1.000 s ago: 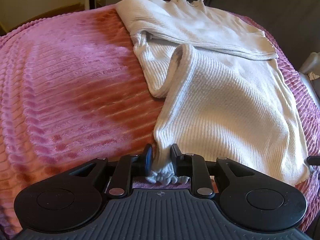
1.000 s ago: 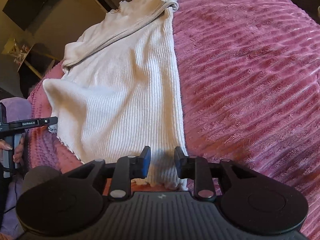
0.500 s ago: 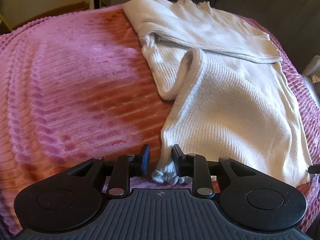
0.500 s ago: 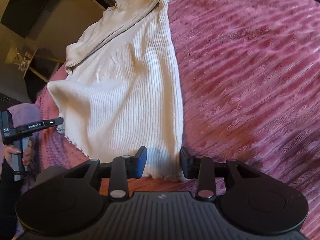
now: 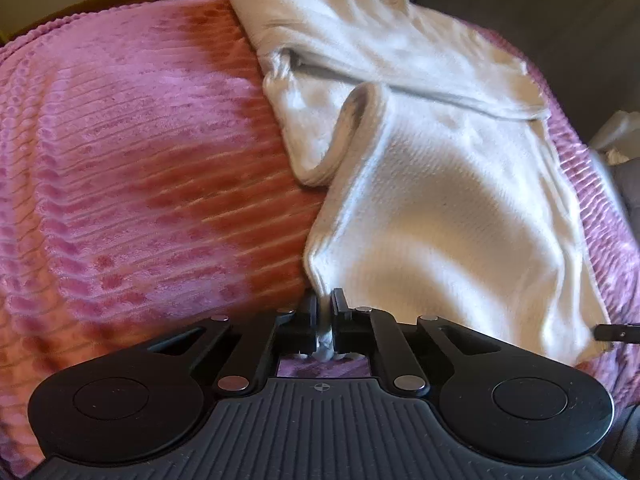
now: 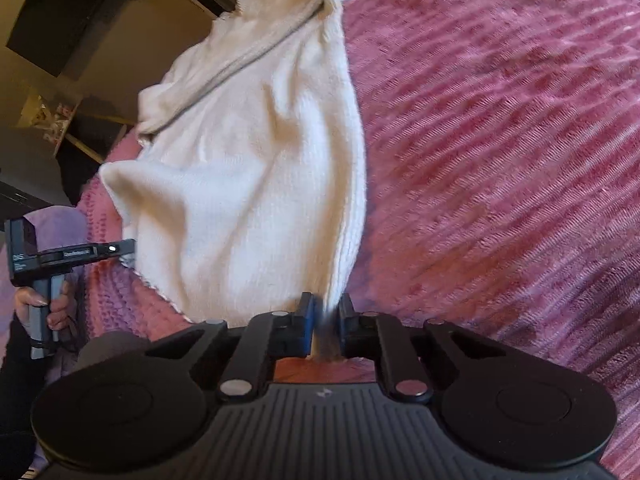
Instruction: Fold small clothes
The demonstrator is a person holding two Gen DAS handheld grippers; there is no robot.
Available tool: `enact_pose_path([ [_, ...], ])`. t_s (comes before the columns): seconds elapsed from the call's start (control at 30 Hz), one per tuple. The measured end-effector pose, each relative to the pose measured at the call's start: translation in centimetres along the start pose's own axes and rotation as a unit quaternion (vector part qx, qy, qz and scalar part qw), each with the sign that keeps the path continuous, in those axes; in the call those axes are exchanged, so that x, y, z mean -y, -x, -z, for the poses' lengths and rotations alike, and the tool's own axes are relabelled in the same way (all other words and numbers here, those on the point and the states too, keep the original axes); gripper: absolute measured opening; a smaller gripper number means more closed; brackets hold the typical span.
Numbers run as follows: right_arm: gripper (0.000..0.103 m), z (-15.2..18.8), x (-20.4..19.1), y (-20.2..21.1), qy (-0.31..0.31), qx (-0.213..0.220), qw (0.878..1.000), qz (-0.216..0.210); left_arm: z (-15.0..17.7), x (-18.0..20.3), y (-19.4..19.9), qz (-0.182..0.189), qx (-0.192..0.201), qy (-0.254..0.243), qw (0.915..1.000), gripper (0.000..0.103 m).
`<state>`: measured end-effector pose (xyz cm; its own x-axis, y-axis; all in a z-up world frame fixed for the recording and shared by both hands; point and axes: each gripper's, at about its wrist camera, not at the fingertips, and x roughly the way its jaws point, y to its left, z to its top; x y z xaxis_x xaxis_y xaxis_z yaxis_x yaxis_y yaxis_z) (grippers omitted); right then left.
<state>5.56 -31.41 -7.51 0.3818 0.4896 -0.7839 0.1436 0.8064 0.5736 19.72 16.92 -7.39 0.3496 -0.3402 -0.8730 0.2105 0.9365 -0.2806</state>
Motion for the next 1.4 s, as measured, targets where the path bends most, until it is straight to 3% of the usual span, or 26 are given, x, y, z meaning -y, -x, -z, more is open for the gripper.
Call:
enact_pose_path([
  [0.13, 0.01, -1.6, -1.4, 1.4, -0.007, 0.036, 0.998, -0.05, -1.6, -0.3, 2.4, 0.07, 0.035, 0.052, 0.9956, 0.008],
  [0.27, 0.005, -5.6, -3.2, 2.7, 0.003, 0.094, 0.993, -0.069, -5.2, -1.1, 5.5, 0.113, 0.1, 0.101, 0.9833, 0.008],
  [0.4, 0.005, -10.9, -5.0, 3.2, 0.025, 0.174, 0.982, -0.065, -9.1, -2.0, 6.6, 0.081, 0.159, 0.129, 0.9755, 0.003],
  [0.5, 0.006, -13.2, -6.6, 2.9, 0.097, 0.199, 0.975, -0.002, -10.8, -1.5, 6.2, 0.042, 0.163, 0.1, 0.9808, 0.003],
  [0.57, 0.008, -12.9, -7.1, 2.0, 0.132, 0.174, 0.975, 0.029, -10.6, -0.8, 5.4, 0.031, 0.147, 0.065, 0.9866, 0.004],
  [0.63, 0.01, -11.2, -5.8, 0.9, 0.106, 0.113, 0.988, 0.015, -9.4, -0.6, 4.2, 0.033, 0.119, 0.044, 0.9914, 0.006],
  [0.67, 0.012, -10.1, -5.1, 0.4, 0.088, 0.085, 0.992, 0.017, -8.7, -0.6, 3.2, 0.032, 0.102, 0.042, 0.9933, 0.012],
  [0.77, 0.027, -6.1, -3.1, -0.7, 0.05, 0.028, 0.998, 0.036, -6.2, -1.6, 0.7, 0.025, 0.063, 0.048, 0.9966, 0.02],
  [0.87, 0.03, -2.7, -1.7, -0.7, 0.017, 0.006, 0.999, 0.04, -3.8, -2.3, -0.7, 0.02, 0.04, 0.056, 0.9974, 0.031],
  [0.97, 0.036, -0.6, -0.9, -0.3, -0.001, 0.003, 0.999, 0.036, -2.1, -2.3, -0.7, 0.023, 0.03, 0.055, 0.9978, 0.033],
  [1.03, 0.036, 0.2, -0.7, 0.0, -0.008, 0.001, 0.999, 0.039, -1.8, -2.1, -0.1, 0.026, 0.027, 0.055, 0.9978, 0.037],
  [1.13, 0.039, 0.6, -0.4, 0.4, -0.015, 0.009, 0.999, 0.033, -1.3, -1.5, 0.9, 0.021, 0.038, 0.043, 0.9981, 0.05],
  [1.23, 0.039, 1.4, -0.4, 0.6, -0.013, 0.008, 0.999, 0.029, -1.0, -0.9, 0.5, 0.014, 0.03, 0.037, 0.9988, 0.049],
  [1.4, 0.039, 2.0, -0.7, -0.4, -0.004, 0.011, 1.0, 0.024, -0.9, -0.3, -1.0, -0.012, 0.017, 0.017, 0.9996, 0.027],
])
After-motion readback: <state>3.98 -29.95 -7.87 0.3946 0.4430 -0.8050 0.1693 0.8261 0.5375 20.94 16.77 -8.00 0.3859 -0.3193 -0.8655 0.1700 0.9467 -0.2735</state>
